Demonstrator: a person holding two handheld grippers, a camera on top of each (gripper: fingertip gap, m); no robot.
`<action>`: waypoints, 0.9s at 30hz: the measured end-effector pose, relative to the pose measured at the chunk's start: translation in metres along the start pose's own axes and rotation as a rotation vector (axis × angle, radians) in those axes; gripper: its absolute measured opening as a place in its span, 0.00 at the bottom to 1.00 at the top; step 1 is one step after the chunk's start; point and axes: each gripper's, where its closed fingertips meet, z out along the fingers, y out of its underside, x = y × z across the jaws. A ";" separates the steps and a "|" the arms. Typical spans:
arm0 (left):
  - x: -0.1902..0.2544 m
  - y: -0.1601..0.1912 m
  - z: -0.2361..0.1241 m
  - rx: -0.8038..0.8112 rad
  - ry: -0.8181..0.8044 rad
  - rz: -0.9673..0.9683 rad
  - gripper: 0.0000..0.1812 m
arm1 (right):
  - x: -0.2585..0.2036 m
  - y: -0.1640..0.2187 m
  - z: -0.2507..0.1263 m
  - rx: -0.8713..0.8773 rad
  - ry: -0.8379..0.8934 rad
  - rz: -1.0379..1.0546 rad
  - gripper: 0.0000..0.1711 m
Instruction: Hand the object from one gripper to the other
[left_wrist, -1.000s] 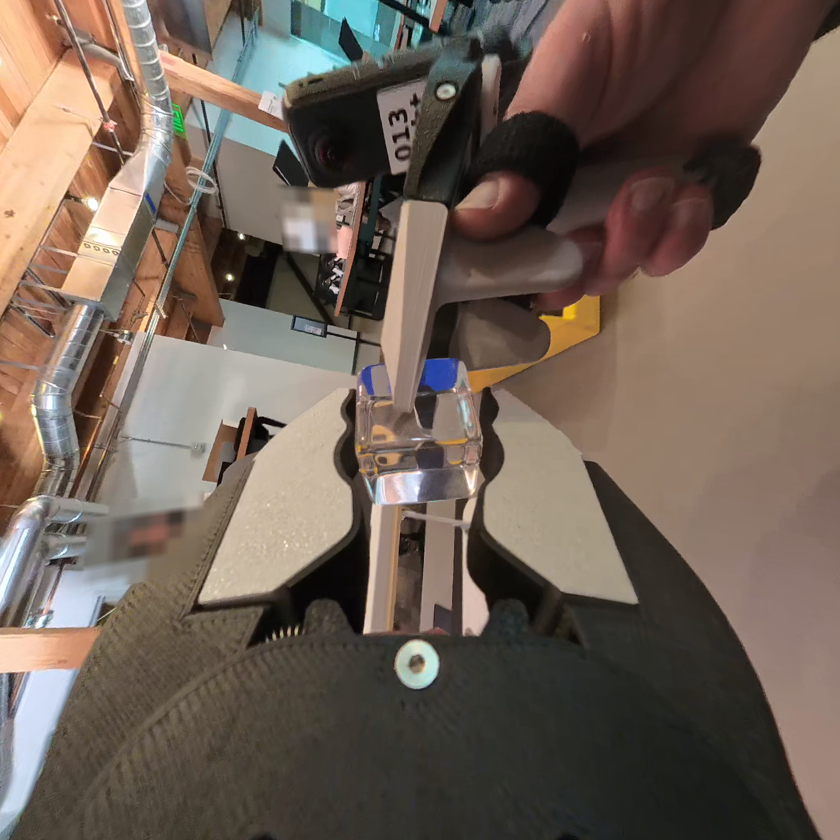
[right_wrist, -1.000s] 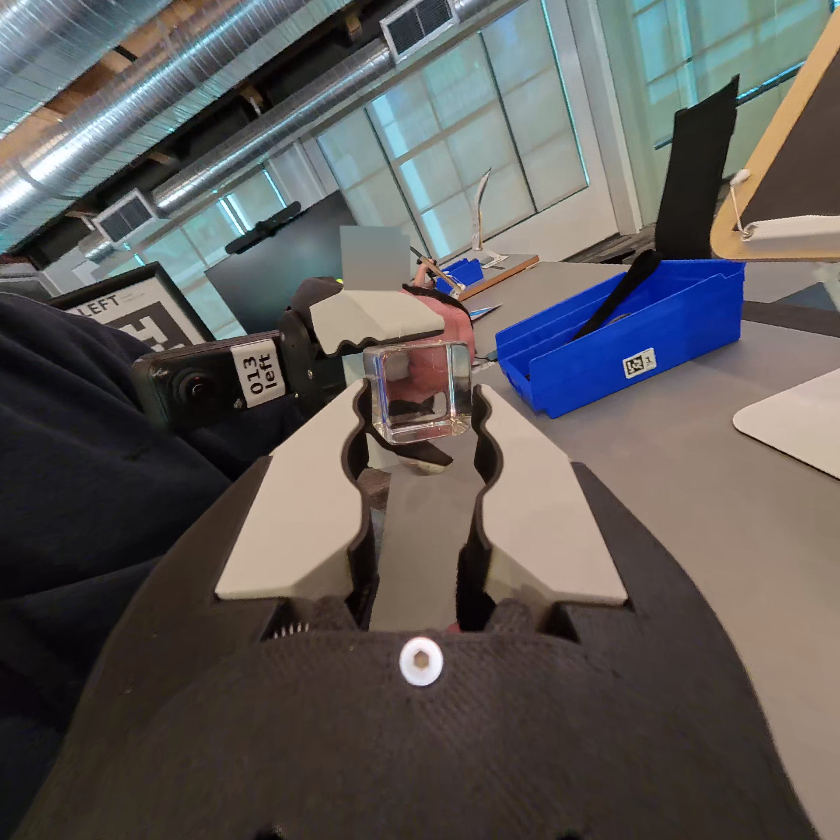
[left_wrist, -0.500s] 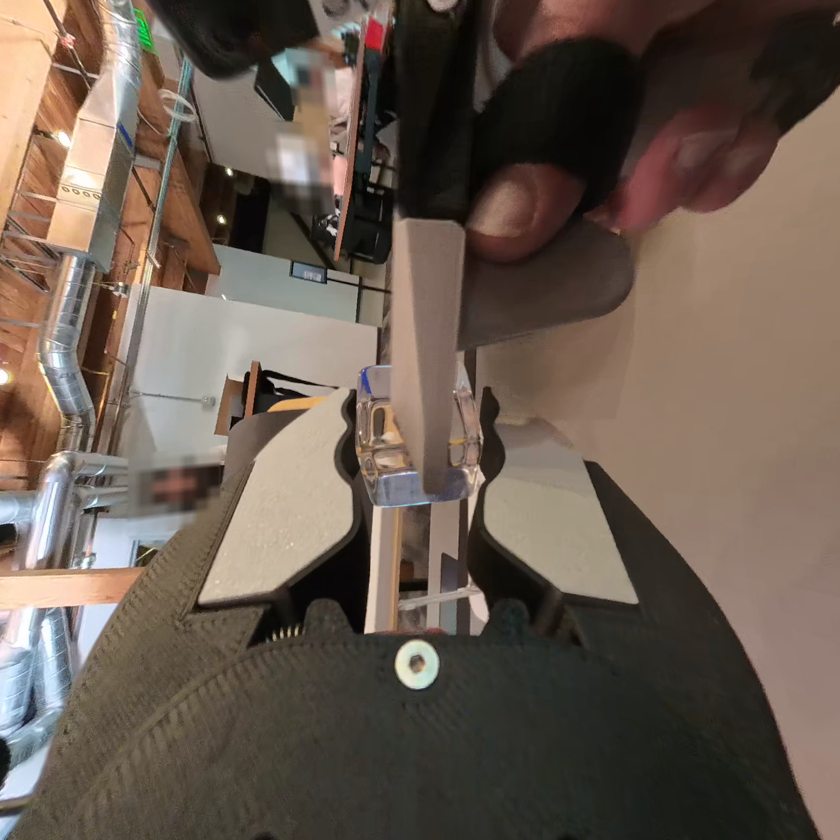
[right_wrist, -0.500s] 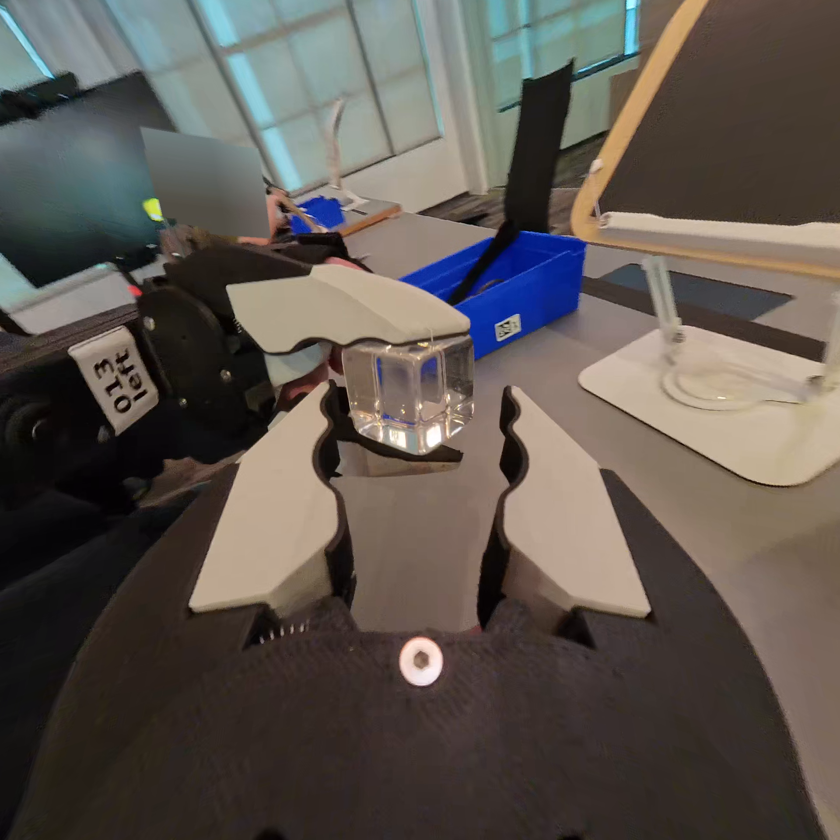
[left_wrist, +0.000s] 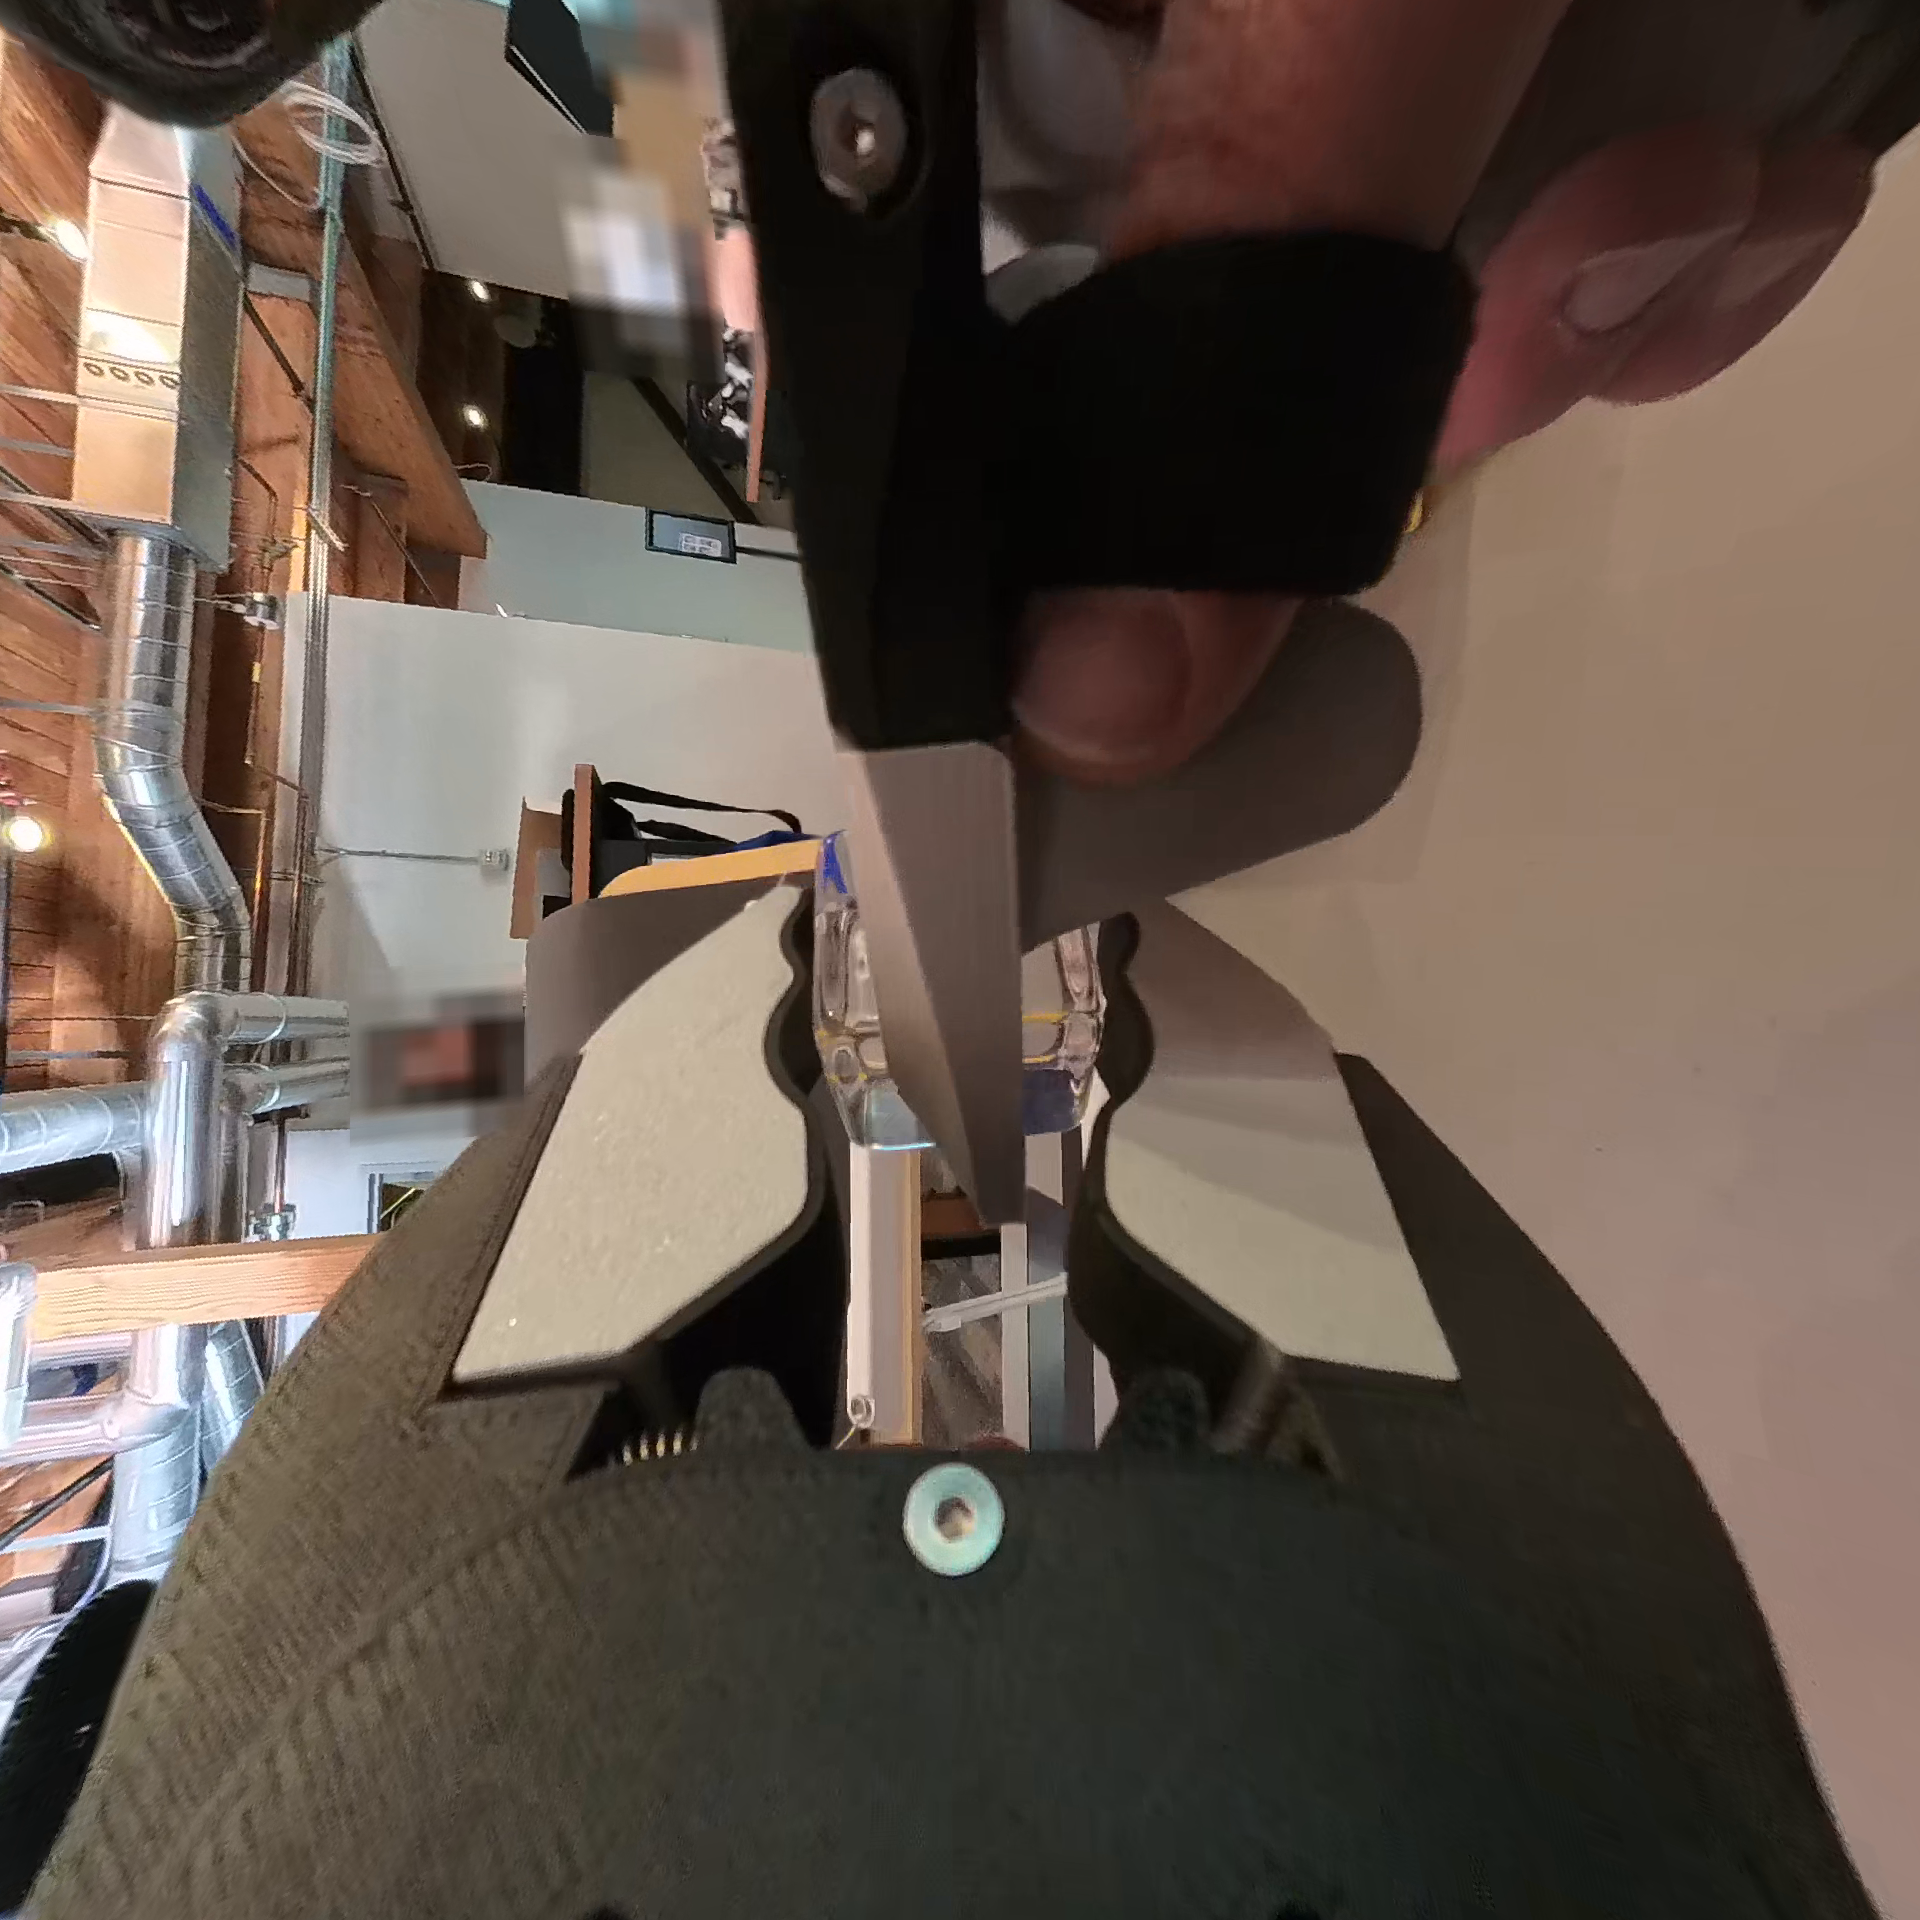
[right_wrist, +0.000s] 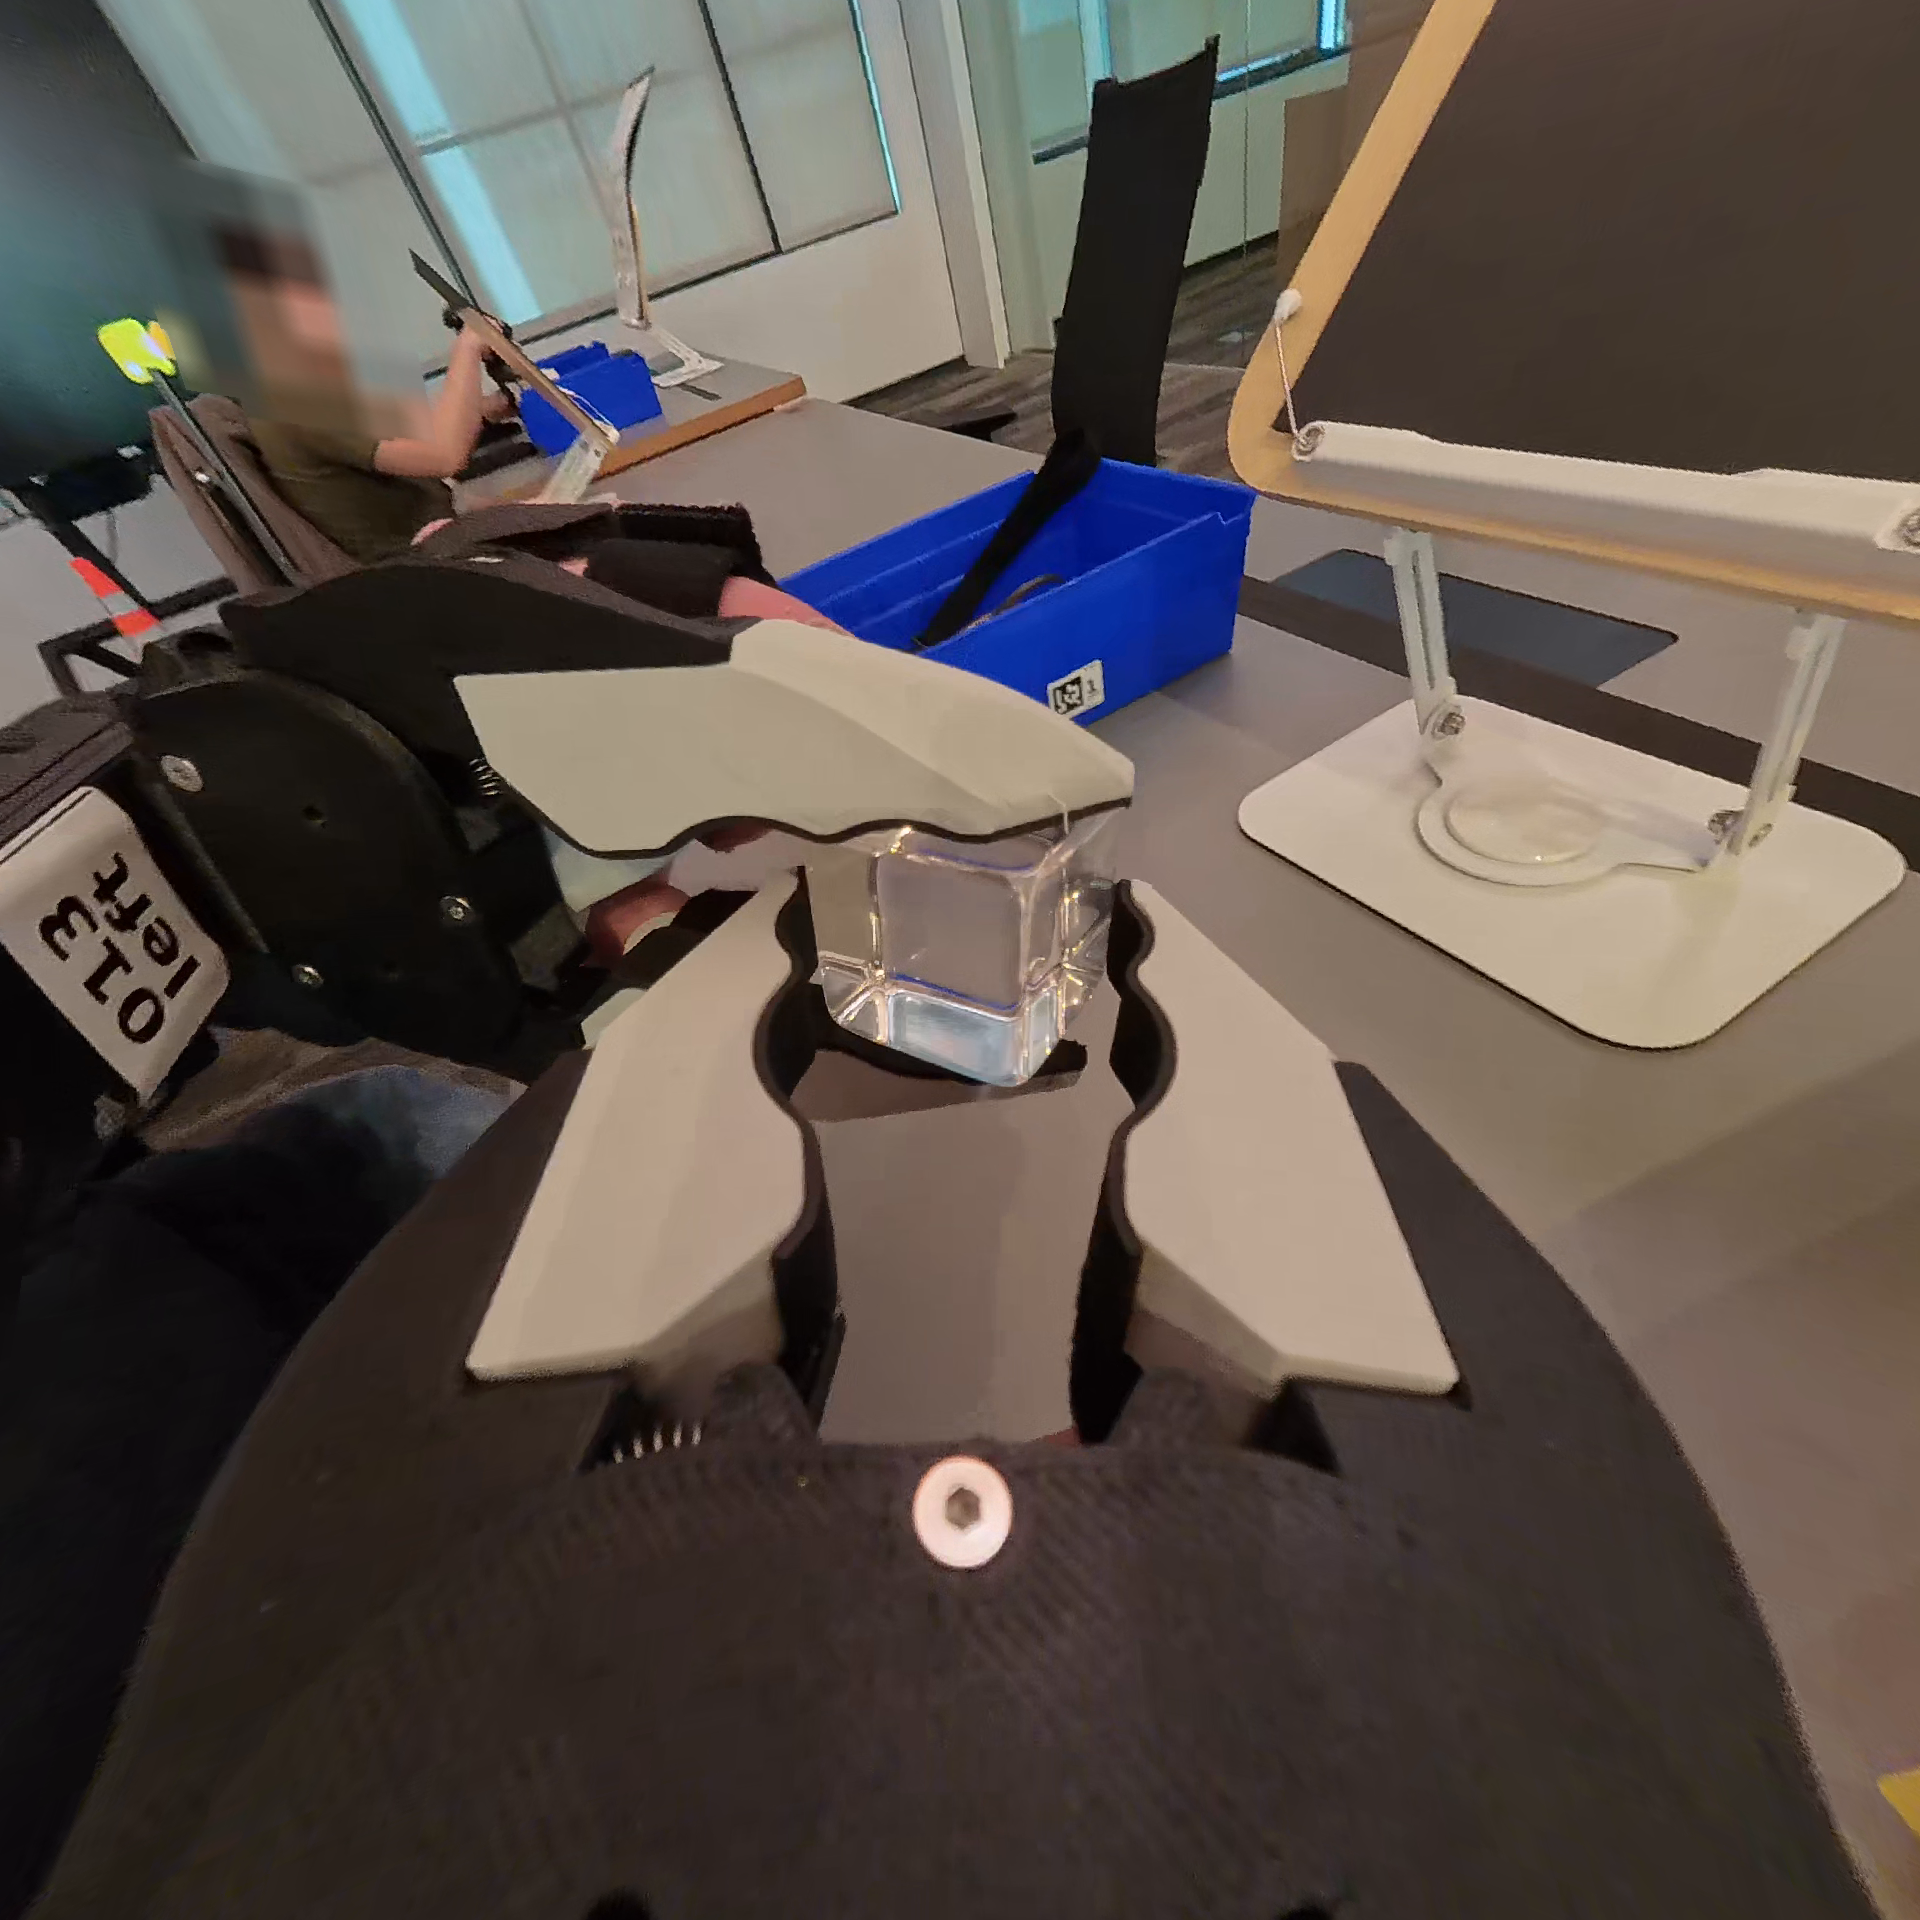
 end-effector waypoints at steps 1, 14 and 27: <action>0.001 0.001 0.001 -0.014 0.007 0.003 0.28 | 0.001 0.000 0.000 -0.004 0.018 -0.013 0.32; 0.001 -0.002 0.003 -0.022 0.020 -0.013 0.28 | 0.000 -0.002 -0.004 0.036 -0.029 0.011 0.29; -0.013 -0.014 -0.023 0.177 0.139 -0.417 0.37 | 0.000 -0.013 -0.018 0.155 -0.152 0.038 0.29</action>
